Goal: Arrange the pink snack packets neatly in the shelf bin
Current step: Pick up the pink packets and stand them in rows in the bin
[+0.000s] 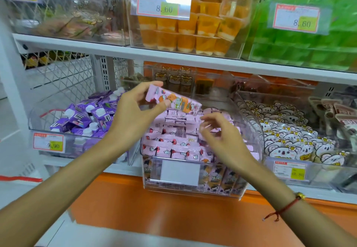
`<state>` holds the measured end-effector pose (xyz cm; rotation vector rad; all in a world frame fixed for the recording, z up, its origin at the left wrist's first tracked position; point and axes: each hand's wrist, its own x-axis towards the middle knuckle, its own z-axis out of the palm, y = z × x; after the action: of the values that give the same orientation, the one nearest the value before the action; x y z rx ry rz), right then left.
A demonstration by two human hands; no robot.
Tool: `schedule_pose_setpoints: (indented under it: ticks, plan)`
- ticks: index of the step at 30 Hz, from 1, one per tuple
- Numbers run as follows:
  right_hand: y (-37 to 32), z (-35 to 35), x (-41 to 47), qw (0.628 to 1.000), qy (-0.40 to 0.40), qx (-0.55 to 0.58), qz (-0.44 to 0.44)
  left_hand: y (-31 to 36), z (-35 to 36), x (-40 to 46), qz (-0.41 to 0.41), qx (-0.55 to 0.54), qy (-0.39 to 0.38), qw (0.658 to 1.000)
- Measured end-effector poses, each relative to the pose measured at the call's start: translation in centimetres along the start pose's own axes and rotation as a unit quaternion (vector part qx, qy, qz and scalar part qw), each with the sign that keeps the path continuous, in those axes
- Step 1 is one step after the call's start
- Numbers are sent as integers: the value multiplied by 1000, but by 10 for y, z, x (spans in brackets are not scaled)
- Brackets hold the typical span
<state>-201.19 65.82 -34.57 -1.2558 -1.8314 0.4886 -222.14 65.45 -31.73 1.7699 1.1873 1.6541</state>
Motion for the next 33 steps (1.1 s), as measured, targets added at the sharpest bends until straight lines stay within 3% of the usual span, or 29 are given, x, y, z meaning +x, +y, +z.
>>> schedule_pose_setpoints:
  ticks: [2,6,9,15,20,30,33]
  plan:
    - [9,3,-3,993,-67,-92,-44,-6,3,-1,10,61,-17,998]
    - [12,4,-5,960,-82,-238,-125,-14,5,-1,6,162,-70,984]
    - [11,1,-5,962,-83,-231,-120,-10,-3,7,19,217,-101,971]
    - [9,0,-4,959,-97,-243,-113,8,-10,33,51,247,-232,940]
    - [8,0,-4,959,-101,-241,-109,-4,23,42,96,388,-333,854]
    - [10,0,-2,956,-105,-249,-113,-15,30,44,20,397,-464,792]
    - [10,-7,1,960,-59,-251,-111,-12,30,47,-7,403,-495,770]
